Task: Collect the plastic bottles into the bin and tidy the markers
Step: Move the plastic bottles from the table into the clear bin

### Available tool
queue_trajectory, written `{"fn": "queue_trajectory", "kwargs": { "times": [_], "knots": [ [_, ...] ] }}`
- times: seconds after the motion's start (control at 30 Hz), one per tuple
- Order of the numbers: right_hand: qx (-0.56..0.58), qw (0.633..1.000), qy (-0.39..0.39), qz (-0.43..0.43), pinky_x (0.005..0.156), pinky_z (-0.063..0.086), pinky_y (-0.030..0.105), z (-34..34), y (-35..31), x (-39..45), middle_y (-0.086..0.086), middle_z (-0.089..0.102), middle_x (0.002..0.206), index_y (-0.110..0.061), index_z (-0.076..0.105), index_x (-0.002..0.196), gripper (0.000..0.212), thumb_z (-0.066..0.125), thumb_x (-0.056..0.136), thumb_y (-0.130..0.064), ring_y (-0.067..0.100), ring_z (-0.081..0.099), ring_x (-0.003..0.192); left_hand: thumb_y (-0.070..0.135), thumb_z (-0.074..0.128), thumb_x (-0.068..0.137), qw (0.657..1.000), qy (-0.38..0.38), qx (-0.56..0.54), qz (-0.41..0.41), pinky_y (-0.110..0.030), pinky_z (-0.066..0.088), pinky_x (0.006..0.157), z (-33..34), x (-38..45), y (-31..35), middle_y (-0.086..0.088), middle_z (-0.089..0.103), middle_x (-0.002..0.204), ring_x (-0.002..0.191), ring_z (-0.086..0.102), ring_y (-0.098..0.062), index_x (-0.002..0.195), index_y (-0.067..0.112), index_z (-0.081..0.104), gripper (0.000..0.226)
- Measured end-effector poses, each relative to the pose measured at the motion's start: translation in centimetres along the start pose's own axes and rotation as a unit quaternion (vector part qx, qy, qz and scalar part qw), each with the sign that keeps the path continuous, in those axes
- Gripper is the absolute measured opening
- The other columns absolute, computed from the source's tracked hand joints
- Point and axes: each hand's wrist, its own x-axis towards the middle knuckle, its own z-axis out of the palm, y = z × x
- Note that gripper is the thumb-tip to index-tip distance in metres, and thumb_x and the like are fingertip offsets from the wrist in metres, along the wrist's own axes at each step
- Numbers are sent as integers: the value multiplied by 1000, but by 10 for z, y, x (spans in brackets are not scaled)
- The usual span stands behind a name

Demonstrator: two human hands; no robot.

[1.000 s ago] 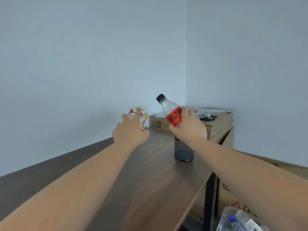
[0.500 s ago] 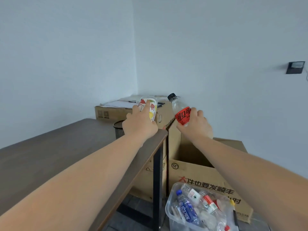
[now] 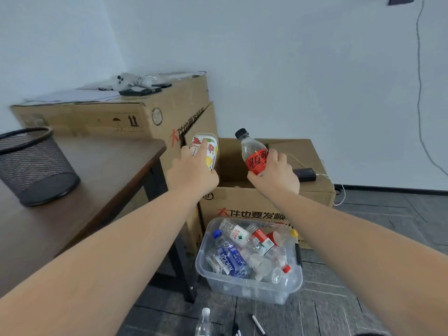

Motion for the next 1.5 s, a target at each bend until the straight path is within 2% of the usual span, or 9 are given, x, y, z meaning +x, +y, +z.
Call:
{"fn": "queue_trajectory", "kwargs": {
  "times": [0.27, 0.5, 0.6, 0.83, 1.07, 1.17, 1.3, 1.37, 1.5],
  "knots": [
    [-10, 994, -83, 69, 82, 54, 40, 98, 89, 28, 7, 45, 125, -20, 29, 138, 72, 62, 83, -51, 25, 52, 113, 44, 56, 88, 996, -87, 10, -11, -33, 39, 69, 132, 33, 20, -9, 35, 133, 109, 46, -28, 150, 35, 10, 78],
    [-25, 980, -150, 126, 81, 54, 46, 170, 145, 29, 8, 44, 121, -16, 31, 134, 69, 63, 82, -48, 30, 52, 111, 46, 56, 87, 993, -118, 8, -29, -37, 46, 78, 231, 26, 17, -8, 33, 133, 109, 46, -27, 149, 34, 11, 78],
    [-34, 976, -163, 138, 81, 52, 46, 194, 166, 22, 9, 46, 120, -14, 34, 132, 67, 62, 82, -50, 32, 51, 112, 46, 57, 87, 990, -135, 2, -39, -36, 44, 74, 263, 16, 10, -7, 31, 136, 111, 44, -27, 149, 35, 11, 78],
    [-89, 967, -189, 147, 88, 48, 50, 235, 194, 18, 12, 51, 122, -9, 38, 128, 74, 55, 81, -65, 34, 49, 116, 47, 55, 88, 986, -156, 11, -61, -38, 41, 73, 310, 6, -6, -9, 28, 140, 110, 45, -31, 149, 33, 12, 76],
    [-106, 951, -232, 173, 89, 44, 43, 259, 200, 17, 13, 50, 130, -8, 38, 133, 72, 55, 85, -59, 32, 44, 123, 47, 53, 89, 979, -180, 5, -99, -44, 43, 84, 333, 0, -15, -9, 24, 145, 113, 45, -32, 150, 35, 8, 76],
    [-121, 940, -272, 170, 101, 37, 46, 273, 203, 8, 14, 42, 142, -7, 23, 146, 87, 48, 86, -65, 31, 35, 134, 45, 53, 89, 978, -179, -7, -108, -46, 42, 88, 341, -5, -21, -9, 21, 148, 118, 43, -33, 150, 35, 7, 77],
    [-136, 963, -201, 119, 116, 17, 51, 282, 203, 3, 11, 22, 156, -11, 11, 151, 85, 43, 90, -60, 27, 13, 146, 45, 52, 90, 974, -176, -20, -139, -47, 42, 91, 351, -21, -32, -7, 17, 152, 122, 40, -33, 150, 36, 5, 77],
    [-122, 975, -167, 85, 118, 12, 49, 282, 196, 8, 9, 17, 158, -15, 12, 152, 74, 40, 94, -52, 24, 8, 147, 45, 52, 91, 970, -175, -29, -164, -47, 43, 91, 356, -29, -38, -7, 16, 153, 122, 40, -32, 150, 36, 4, 77],
    [-86, 981, -172, 42, 120, 7, 44, 285, 184, 13, 7, 16, 159, -19, 13, 152, 65, 40, 97, -42, 20, 5, 148, 44, 53, 91, 968, -173, -39, -177, -47, 43, 91, 365, -35, -47, -8, 17, 152, 121, 41, -34, 150, 33, 6, 77]
  ]
}}
